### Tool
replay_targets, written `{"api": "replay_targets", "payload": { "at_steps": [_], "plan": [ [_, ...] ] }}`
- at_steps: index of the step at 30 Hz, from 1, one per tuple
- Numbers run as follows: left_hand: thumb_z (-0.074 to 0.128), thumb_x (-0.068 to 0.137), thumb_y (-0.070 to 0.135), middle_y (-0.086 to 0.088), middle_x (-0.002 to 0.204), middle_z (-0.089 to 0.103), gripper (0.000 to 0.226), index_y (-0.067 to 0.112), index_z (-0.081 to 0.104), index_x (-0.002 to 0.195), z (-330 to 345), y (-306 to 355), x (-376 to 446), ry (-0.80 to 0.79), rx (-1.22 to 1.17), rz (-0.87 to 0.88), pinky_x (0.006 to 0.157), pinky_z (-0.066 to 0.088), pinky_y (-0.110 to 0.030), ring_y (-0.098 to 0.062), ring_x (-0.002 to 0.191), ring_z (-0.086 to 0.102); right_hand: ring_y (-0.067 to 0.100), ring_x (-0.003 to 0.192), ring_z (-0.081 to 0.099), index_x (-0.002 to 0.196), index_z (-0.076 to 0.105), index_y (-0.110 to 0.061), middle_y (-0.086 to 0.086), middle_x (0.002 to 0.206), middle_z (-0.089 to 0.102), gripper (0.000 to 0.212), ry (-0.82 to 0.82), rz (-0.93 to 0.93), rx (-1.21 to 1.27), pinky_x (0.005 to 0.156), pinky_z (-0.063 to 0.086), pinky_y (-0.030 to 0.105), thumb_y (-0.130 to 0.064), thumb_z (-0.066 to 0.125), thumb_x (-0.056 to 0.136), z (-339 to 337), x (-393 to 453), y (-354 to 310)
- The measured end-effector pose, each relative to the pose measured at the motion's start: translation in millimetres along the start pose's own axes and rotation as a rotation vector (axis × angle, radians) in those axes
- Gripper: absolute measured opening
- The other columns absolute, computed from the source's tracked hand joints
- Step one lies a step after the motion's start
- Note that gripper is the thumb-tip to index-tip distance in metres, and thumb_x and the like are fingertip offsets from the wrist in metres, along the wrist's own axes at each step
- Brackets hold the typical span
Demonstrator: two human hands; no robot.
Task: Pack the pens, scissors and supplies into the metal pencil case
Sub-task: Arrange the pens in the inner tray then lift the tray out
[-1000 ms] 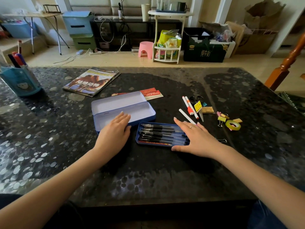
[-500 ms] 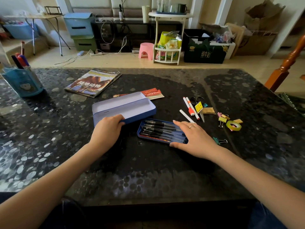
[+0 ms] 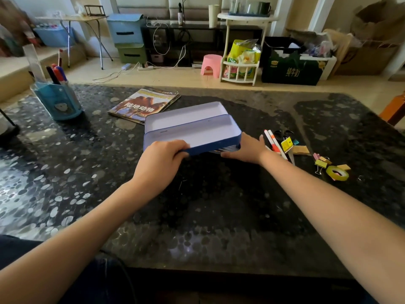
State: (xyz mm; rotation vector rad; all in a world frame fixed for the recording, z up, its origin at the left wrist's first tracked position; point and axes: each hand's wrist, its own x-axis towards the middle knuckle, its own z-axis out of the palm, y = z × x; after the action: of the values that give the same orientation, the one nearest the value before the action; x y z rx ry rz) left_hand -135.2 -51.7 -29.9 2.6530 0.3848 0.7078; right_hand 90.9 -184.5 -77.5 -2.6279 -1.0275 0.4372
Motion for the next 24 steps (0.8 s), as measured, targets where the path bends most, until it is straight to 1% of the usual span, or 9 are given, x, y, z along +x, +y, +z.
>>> {"api": "replay_targets", "payload": {
  "at_steps": [3,5,7,9,10,15,18,21,24],
  "plan": [
    [0.058,0.090,0.016,-0.002,0.105,0.071,0.022,0.015,0.068,0.110,4.8,-2.3,-0.6,-0.033,-0.001,0.012,0.082,0.051,-0.037,-0.026,0.097,0.064,0.023,0.147,0.003,0.146,0.025,-0.037,0.000,0.157,0.023,0.104,-0.044,0.021,-0.013,0.112,-0.009,0.061,-0.079,0.063,0.058,-5.9,16.6,7.1],
    [0.056,0.091,0.018,-0.002,0.104,0.071,0.022,0.017,0.068,0.110,9.5,-4.4,-1.9,-0.090,0.014,0.015,0.080,0.051,-0.040,-0.027,0.097,0.064,0.027,0.147,0.001,0.148,0.023,-0.030,0.005,0.160,0.012,0.080,-0.027,0.009,0.015,0.115,0.000,0.056,-0.041,0.067,0.081,-15.1,6.1,5.2],
    [0.055,0.092,0.020,-0.002,0.105,0.071,0.022,0.020,0.067,0.110,15.2,-3.3,-4.1,-0.144,0.028,0.025,0.081,0.052,-0.040,-0.026,0.097,0.064,0.029,0.144,0.018,0.147,0.030,-0.021,0.011,0.157,0.020,0.062,0.021,-0.025,0.222,0.115,0.025,0.043,-0.009,0.056,0.091,-23.1,-11.1,6.5],
    [0.054,0.093,0.022,-0.001,0.107,0.070,0.023,0.021,0.066,0.112,21.1,2.1,-7.3,-0.191,0.054,0.046,0.083,0.051,-0.040,-0.025,0.099,0.063,0.018,0.134,0.039,0.138,0.045,-0.016,0.006,0.145,0.043,0.049,0.131,-0.030,0.396,0.099,0.040,0.018,0.004,0.044,0.093,-26.3,-35.0,9.9],
    [0.053,0.093,0.022,-0.001,0.108,0.070,0.023,0.021,0.065,0.112,23.9,4.9,-9.5,-0.214,0.066,0.054,0.083,0.050,-0.040,-0.025,0.099,0.063,0.014,0.128,0.045,0.134,0.049,-0.015,0.003,0.139,0.049,0.046,0.184,-0.015,0.419,0.091,0.040,0.012,0.005,0.040,0.094,-26.5,-48.3,12.1],
    [0.051,0.093,0.023,-0.003,0.104,0.071,0.022,0.019,0.065,0.110,30.3,6.6,-20.3,-0.254,0.130,0.079,0.078,0.051,-0.042,-0.028,0.095,0.064,0.015,0.105,0.058,0.132,0.052,-0.028,0.002,0.149,0.039,0.041,0.210,0.049,0.130,0.073,0.048,0.023,-0.007,0.043,0.097,-26.1,-105.1,45.3],
    [0.052,0.092,0.022,-0.006,0.101,0.071,0.022,0.018,0.066,0.109,24.7,-2.8,-16.7,-0.221,0.165,0.035,0.076,0.051,-0.043,-0.031,0.093,0.064,0.010,0.103,0.058,0.135,0.047,-0.030,0.005,0.148,0.041,0.042,0.130,0.049,0.023,0.082,0.048,0.026,-0.014,0.049,0.096,-22.9,-107.4,53.9],
    [0.054,0.092,0.020,-0.009,0.099,0.071,0.021,0.016,0.066,0.108,16.1,-15.9,-9.9,-0.173,0.195,-0.022,0.073,0.052,-0.044,-0.034,0.091,0.063,0.018,0.129,0.046,0.137,0.047,-0.026,0.001,0.143,0.047,0.044,0.139,-0.001,-0.060,0.105,0.040,0.038,-0.021,0.054,0.094,-6.9,-84.0,39.4],
    [0.054,0.091,0.018,-0.012,0.095,0.071,0.020,0.014,0.066,0.107,10.1,-30.7,-9.7,-0.130,0.238,-0.077,0.071,0.052,-0.044,-0.037,0.088,0.063,0.023,0.114,0.052,0.122,0.060,-0.019,0.005,0.122,0.061,0.029,0.273,-0.043,-0.109,0.096,0.044,0.037,-0.023,0.055,0.094,9.3,-55.7,21.2]
  ]
}}
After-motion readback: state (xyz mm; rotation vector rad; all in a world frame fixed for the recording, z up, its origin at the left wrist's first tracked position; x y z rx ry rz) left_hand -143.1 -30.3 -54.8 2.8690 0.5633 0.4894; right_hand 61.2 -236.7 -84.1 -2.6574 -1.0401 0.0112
